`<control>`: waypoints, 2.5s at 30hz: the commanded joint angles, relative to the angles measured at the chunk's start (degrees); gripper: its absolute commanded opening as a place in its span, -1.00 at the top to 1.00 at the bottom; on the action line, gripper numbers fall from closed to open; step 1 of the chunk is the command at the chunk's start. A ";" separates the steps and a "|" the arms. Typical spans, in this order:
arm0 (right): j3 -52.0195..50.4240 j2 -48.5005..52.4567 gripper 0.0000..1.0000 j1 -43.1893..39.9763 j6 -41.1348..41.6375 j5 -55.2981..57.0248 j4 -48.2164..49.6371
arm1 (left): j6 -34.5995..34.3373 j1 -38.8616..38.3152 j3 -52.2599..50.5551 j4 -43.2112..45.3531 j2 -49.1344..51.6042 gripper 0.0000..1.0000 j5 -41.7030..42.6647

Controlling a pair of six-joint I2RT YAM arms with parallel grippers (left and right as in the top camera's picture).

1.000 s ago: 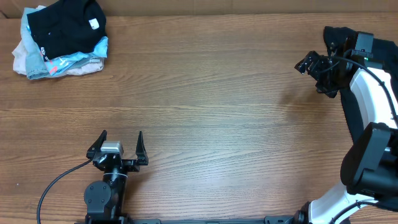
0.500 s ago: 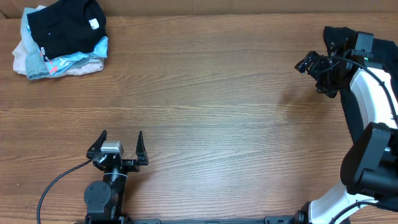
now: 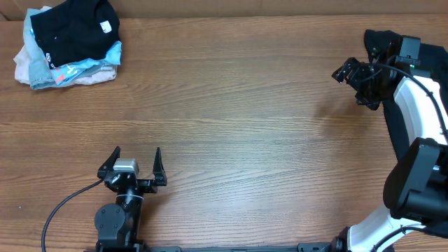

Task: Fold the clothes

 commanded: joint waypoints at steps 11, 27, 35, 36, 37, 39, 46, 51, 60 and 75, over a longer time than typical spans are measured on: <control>-6.43 0.02 -1.00 2.51 -0.55 5.75 5.99 | -1.18 0.35 -0.20 -0.07 -0.63 -1.00 -0.61; -24.57 -21.42 -1.00 4.35 -5.27 4.66 19.69 | -1.18 0.35 -0.20 -0.09 -0.63 -1.00 -0.61; -42.71 -36.70 -1.00 4.35 -5.99 4.22 35.91 | -1.18 0.35 -0.20 -0.09 -0.63 -1.00 -0.61; -44.39 -38.42 -1.00 4.35 -5.99 3.82 37.53 | -1.18 0.35 -0.20 -0.07 -0.63 -1.00 -0.61; -45.94 -40.30 -1.00 4.33 -6.01 3.34 38.73 | -1.18 0.35 -0.20 -0.07 -0.63 -0.99 -0.61; -48.92 -45.07 -1.00 4.33 -6.05 3.37 39.82 | -1.18 0.35 -0.20 -0.07 -0.63 -1.00 -0.61; -54.38 -57.94 -1.00 4.42 -7.43 3.34 38.99 | -1.18 0.35 -0.20 -0.07 -0.63 -1.00 -0.61; -59.82 -69.99 -1.00 5.07 -9.09 3.39 38.45 | -1.18 0.35 -0.20 -0.07 -0.63 -0.99 -0.61; -67.47 -83.52 -1.00 5.29 -12.04 3.28 39.04 | -1.18 0.35 -0.20 -0.09 -0.63 -0.99 -0.61; -75.78 -100.24 -1.00 9.31 -18.38 4.50 39.30 | -1.18 0.35 -0.20 -0.09 -0.63 -1.00 -0.61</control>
